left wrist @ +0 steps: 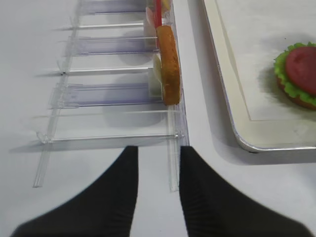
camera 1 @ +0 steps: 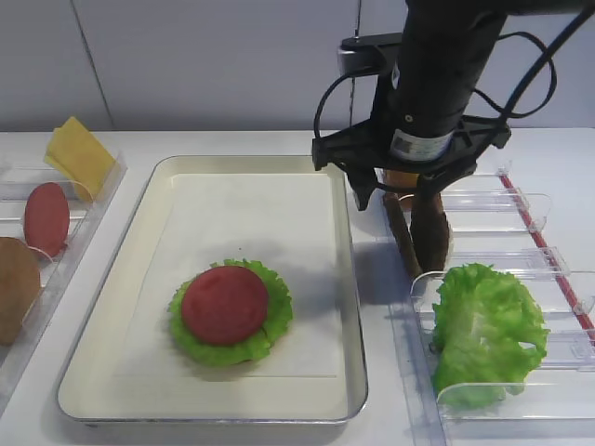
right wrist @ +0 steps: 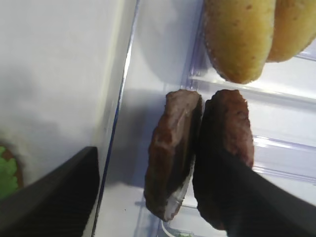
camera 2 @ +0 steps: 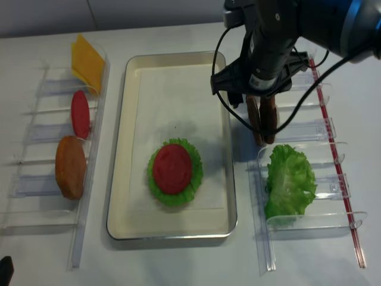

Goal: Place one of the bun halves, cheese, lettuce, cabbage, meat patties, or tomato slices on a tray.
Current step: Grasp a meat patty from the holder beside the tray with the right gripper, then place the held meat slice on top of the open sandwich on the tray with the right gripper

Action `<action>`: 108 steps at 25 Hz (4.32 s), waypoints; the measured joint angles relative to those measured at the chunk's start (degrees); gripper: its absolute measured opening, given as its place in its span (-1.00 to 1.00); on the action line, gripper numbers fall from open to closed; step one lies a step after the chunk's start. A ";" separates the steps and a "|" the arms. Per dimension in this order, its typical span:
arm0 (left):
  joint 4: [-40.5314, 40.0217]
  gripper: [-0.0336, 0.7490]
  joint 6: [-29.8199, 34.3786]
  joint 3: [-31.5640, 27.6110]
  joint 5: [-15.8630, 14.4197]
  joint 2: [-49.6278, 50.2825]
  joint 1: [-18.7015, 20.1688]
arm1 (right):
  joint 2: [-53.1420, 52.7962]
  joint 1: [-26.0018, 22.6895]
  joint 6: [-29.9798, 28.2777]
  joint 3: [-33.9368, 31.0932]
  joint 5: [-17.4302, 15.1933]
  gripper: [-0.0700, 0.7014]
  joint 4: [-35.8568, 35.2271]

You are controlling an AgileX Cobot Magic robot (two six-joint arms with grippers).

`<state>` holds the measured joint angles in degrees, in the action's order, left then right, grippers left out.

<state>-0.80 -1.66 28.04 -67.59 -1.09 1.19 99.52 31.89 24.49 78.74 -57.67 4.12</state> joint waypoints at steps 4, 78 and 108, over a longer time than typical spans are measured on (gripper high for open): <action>0.00 -0.41 0.00 0.00 0.00 0.00 0.00 | 1.45 0.00 0.38 0.00 0.21 0.47 -0.75; 0.00 -0.41 0.00 0.00 0.00 0.00 0.00 | -6.84 -4.15 -73.89 -17.47 3.80 -0.39 -92.91; 0.00 -0.41 0.00 0.00 0.00 0.00 0.00 | 5.20 -10.44 -83.90 -28.68 -2.63 -0.39 -104.18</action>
<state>-0.80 -1.66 28.04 -67.59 -1.09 1.19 104.71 21.46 -59.41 50.06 -60.30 -100.06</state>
